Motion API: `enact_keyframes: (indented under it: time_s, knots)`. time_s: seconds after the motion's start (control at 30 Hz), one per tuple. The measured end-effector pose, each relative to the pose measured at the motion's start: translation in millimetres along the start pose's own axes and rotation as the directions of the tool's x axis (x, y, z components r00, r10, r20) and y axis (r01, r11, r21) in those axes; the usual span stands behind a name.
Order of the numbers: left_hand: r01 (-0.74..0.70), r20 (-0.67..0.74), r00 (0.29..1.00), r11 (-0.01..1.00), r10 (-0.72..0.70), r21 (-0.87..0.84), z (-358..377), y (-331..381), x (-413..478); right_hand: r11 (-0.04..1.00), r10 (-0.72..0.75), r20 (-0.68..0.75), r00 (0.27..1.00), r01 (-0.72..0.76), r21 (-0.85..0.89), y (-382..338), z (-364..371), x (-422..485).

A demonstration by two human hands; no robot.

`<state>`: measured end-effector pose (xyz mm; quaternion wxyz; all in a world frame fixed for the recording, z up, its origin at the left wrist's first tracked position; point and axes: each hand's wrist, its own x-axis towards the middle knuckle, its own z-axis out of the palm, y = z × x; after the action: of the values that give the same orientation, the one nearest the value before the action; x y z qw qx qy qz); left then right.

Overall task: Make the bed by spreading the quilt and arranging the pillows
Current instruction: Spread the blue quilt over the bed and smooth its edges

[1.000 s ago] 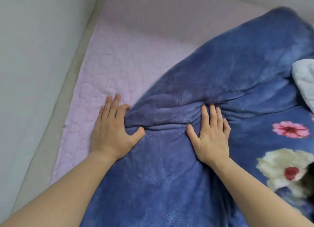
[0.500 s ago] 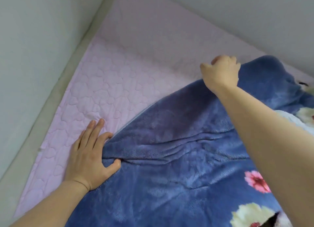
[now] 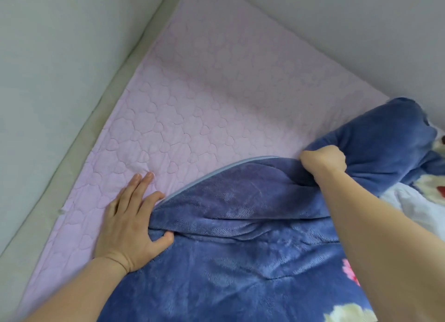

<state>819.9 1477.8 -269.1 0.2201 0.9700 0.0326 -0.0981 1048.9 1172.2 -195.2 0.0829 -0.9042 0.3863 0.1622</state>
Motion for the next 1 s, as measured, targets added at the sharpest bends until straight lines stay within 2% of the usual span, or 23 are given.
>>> enact_keyframes:
  time_s: [0.03, 0.1, 0.17, 0.23, 0.3, 0.37, 0.4, 0.47, 0.53, 0.57, 0.6, 0.7, 0.73, 0.83, 0.87, 0.93, 1.0]
  knots:
    - [-0.002, -0.004, 1.0, 1.0, 0.002, 0.0, 0.8, -0.3, -1.0, 0.999, -0.007, 0.007, 1.0, 0.007, 0.038, 2.4, -7.9, -6.7]
    - [-0.02, -0.045, 0.999, 1.0, 0.019, -0.017, 0.6, -2.6, -1.6, 0.974, -0.016, -0.01, 1.0, 0.018, 0.224, -11.1, -28.0, -25.2]
    - [-0.043, -0.045, 0.998, 0.999, 0.043, 0.014, 2.0, 0.1, -1.0, 0.889, -0.048, -0.079, 0.996, 0.079, 0.45, -38.4, -54.7, -45.5]
    - [-0.003, -0.136, 0.991, 0.999, -0.004, -0.052, -11.4, -0.1, 1.6, 0.723, -0.158, -0.127, 0.979, 0.203, 0.661, -74.9, -86.1, -76.0]
    - [0.171, -0.251, 0.939, 0.953, -0.235, -0.251, -35.9, -11.4, 14.1, 0.504, -0.329, -0.188, 0.925, 0.34, 0.794, -124.8, -105.2, -101.3]
    - [0.274, -0.38, 0.831, 0.893, -0.407, -0.358, -61.2, -34.4, 30.2, 0.263, -0.548, -0.228, 0.805, 0.424, 0.867, -185.0, -104.1, -129.7]
    - [0.294, -0.414, 0.807, 0.895, -0.42, -0.335, -65.4, -41.6, 35.4, 0.194, -0.627, -0.235, 0.743, 0.441, 0.876, -209.5, -95.6, -140.8]
    - [0.301, -0.42, 0.812, 0.907, -0.406, -0.295, -57.6, -44.2, 41.6, 0.252, -0.709, -0.183, 0.681, 0.487, 0.836, -229.8, -54.5, -143.7]
    - [0.277, -0.431, 0.813, 0.911, -0.392, -0.306, -36.9, -46.1, 49.8, 0.423, -0.758, 0.039, 0.651, 0.445, 0.789, -214.4, 5.0, -128.0]
    - [0.286, -0.441, 0.805, 0.91, -0.398, -0.299, -31.9, -45.2, 53.5, 0.529, -0.756, 0.15, 0.637, 0.461, 0.712, -202.5, 32.7, -118.1]
    - [0.29, -0.457, 0.798, 0.915, -0.393, -0.281, -28.7, -47.9, 57.5, 0.581, -0.765, 0.202, 0.611, 0.522, 0.624, -194.3, 59.6, -107.0]
    - [0.264, -0.507, 0.782, 0.93, -0.362, -0.257, -28.2, -54.3, 61.7, 0.556, -0.813, 0.139, 0.566, 0.682, 0.474, -202.0, 89.6, -100.0]
    - [0.271, -0.503, 0.779, 0.924, -0.375, -0.27, -27.5, -54.4, 60.8, 0.557, -0.813, 0.131, 0.568, 0.69, 0.463, -208.3, 87.0, -101.5]
    - [0.292, -0.485, 0.782, 0.917, -0.392, -0.271, -26.6, -51.8, 59.1, 0.546, -0.798, 0.135, 0.588, 0.609, 0.575, -217.2, 75.6, -94.8]
    - [0.3, -0.485, 0.778, 0.915, -0.399, -0.27, -27.7, -50.7, 58.8, 0.539, -0.802, 0.109, 0.588, 0.632, 0.557, -215.2, 69.9, -90.6]
    - [0.322, -0.474, 0.777, 0.909, -0.414, -0.265, -30.3, -48.7, 59.7, 0.528, -0.792, -0.051, 0.608, 0.724, 0.444, -212.2, 54.3, -78.9]
    - [0.331, -0.461, 0.788, 0.912, -0.408, -0.24, -34.9, -46.1, 60.9, 0.56, -0.749, -0.177, 0.639, 0.753, 0.347, -217.7, 40.0, -64.7]
